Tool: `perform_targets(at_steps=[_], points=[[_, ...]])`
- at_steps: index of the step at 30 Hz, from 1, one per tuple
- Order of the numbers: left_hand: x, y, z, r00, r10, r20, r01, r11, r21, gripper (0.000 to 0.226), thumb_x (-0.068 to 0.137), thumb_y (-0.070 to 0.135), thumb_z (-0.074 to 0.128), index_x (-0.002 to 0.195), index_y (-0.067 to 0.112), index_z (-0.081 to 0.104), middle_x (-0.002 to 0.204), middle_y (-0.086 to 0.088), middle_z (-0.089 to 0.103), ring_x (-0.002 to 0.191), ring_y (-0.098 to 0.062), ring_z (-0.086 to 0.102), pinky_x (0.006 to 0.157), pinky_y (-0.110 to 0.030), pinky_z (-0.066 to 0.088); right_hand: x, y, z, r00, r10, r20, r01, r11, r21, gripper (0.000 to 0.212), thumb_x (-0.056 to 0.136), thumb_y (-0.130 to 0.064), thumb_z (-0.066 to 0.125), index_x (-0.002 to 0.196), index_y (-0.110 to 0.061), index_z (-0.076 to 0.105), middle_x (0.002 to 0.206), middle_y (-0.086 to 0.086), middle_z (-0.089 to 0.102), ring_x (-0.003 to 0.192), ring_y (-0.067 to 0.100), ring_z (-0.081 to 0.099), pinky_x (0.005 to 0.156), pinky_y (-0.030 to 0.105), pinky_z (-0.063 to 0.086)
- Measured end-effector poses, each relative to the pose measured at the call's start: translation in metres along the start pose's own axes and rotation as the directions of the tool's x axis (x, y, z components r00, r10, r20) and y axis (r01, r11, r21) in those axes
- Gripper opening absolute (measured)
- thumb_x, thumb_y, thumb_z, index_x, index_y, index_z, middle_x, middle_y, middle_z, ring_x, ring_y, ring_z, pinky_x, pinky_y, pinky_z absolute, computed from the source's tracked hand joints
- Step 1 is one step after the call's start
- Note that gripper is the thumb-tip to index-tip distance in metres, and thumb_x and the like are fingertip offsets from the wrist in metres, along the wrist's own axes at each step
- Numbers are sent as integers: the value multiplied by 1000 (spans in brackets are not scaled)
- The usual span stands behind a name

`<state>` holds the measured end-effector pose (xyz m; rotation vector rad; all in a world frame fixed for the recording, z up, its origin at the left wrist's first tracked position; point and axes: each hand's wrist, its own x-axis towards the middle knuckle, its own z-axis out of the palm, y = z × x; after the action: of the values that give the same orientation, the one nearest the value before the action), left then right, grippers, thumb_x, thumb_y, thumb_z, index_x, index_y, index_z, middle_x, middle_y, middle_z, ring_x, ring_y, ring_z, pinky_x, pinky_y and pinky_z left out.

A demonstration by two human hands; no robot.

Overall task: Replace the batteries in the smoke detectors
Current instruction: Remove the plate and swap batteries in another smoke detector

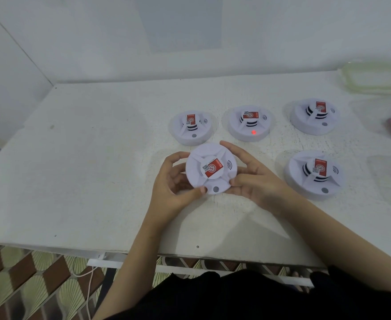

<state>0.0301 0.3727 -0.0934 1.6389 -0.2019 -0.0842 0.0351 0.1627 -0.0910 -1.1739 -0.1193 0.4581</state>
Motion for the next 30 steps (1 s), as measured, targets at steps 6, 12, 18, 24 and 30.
perform_targets(at_steps=[6,12,18,24,30], points=[[0,-1,-1,1000,-25,-13,24,999,-35,67,70,25,76,127,8,46,112,-15,70,100,-38,66,88,-51,53,-1,-1,1,1000,3,-11,-3,1000,-4,71,74,5,50,131,-36,48,115,14,64,100,25,64,82,35,55],[0,-2,0,999,-25,-19,25,999,-22,65,70,25,75,127,9,47,112,-14,70,100,-37,67,89,-53,53,-1,0,1,1000,0,-9,0,1000,-10,71,74,6,51,132,-36,48,116,15,64,102,27,64,84,37,55],[1,-2,0,999,-26,-22,26,1000,-8,66,71,26,75,128,9,48,114,-13,70,102,-33,67,90,-51,54,-1,1,2,1000,-4,-30,3,1000,-15,71,73,5,51,131,-36,48,115,14,65,103,28,64,87,39,54],[1,-2,0,999,-34,-23,34,999,-7,64,72,28,74,129,13,49,114,-10,70,102,-33,67,90,-52,53,-1,2,2,999,2,-54,-4,999,-33,73,72,2,53,135,-34,45,111,14,66,102,27,63,93,43,52],[1,-2,0,1000,-24,-17,23,1000,-7,64,72,28,73,129,11,49,114,-10,70,103,-29,68,87,-46,56,-1,2,3,998,1,-63,-3,999,-34,73,72,3,53,136,-32,44,111,13,66,102,27,65,90,40,53]])
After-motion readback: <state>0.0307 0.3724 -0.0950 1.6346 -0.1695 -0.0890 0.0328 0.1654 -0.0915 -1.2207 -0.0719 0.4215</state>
